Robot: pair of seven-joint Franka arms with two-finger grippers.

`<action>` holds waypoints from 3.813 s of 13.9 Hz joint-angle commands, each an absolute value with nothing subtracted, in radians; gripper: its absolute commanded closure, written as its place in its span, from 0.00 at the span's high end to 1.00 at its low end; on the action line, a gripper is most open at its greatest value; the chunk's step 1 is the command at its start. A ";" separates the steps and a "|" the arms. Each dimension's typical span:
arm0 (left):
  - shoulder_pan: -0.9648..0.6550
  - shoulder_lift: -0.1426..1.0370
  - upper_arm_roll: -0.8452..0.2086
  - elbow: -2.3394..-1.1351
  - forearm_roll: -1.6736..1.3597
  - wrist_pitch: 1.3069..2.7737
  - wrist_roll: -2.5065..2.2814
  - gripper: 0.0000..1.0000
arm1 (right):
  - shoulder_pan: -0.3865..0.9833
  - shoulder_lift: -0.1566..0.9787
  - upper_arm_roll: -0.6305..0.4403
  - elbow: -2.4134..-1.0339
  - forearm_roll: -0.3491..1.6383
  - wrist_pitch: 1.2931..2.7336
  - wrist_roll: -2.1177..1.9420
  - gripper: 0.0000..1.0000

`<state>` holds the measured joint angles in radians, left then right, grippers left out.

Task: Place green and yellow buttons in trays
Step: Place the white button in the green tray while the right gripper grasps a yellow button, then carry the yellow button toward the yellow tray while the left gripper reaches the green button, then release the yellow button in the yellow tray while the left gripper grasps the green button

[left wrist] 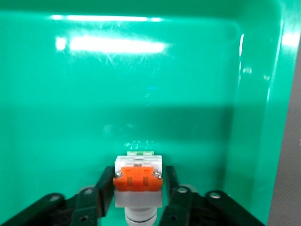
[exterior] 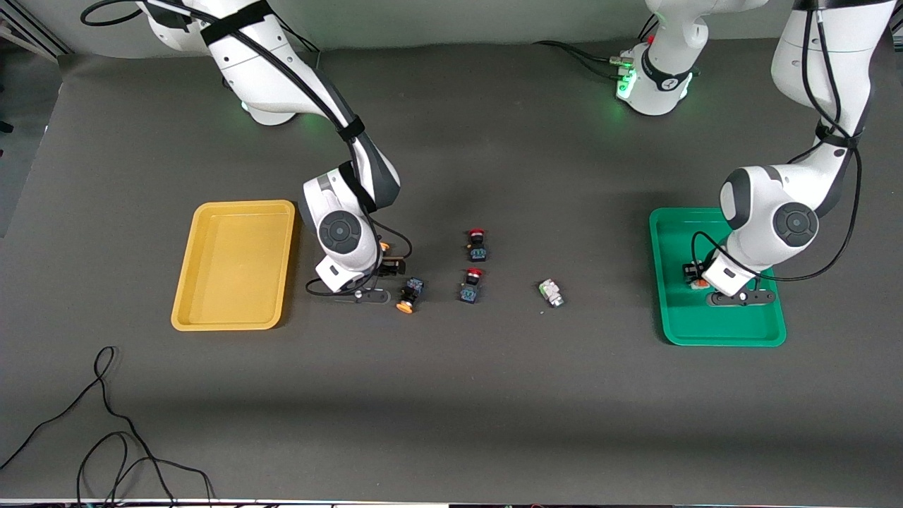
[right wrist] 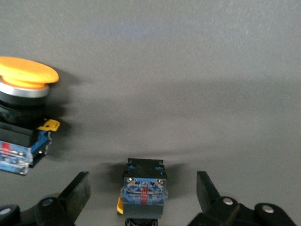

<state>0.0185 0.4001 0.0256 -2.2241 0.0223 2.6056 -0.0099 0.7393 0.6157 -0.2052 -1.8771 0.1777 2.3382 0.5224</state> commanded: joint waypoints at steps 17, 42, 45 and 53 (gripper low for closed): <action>-0.374 0.319 0.018 -1.727 -0.035 1.916 -0.631 1.00 | 0.767 0.302 -0.506 -1.905 0.183 1.978 0.212 0.00; -0.515 0.586 0.028 -1.614 -0.034 2.150 -0.970 0.18 | 0.707 0.483 -0.676 -2.066 0.517 2.303 -0.304 0.99; -0.491 0.514 0.022 -1.490 -0.049 1.897 -0.815 0.17 | 0.709 0.402 -0.678 -2.062 0.517 2.269 -0.255 0.99; -0.174 0.267 0.029 -1.616 -0.080 1.638 -0.268 0.14 | 0.900 0.481 -0.667 -1.887 0.517 2.273 0.199 0.99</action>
<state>-0.2585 0.3583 0.0350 -1.5072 -0.0745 1.6449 -0.4126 0.8794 0.4102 -0.6619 -1.9659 0.5007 2.2781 0.1169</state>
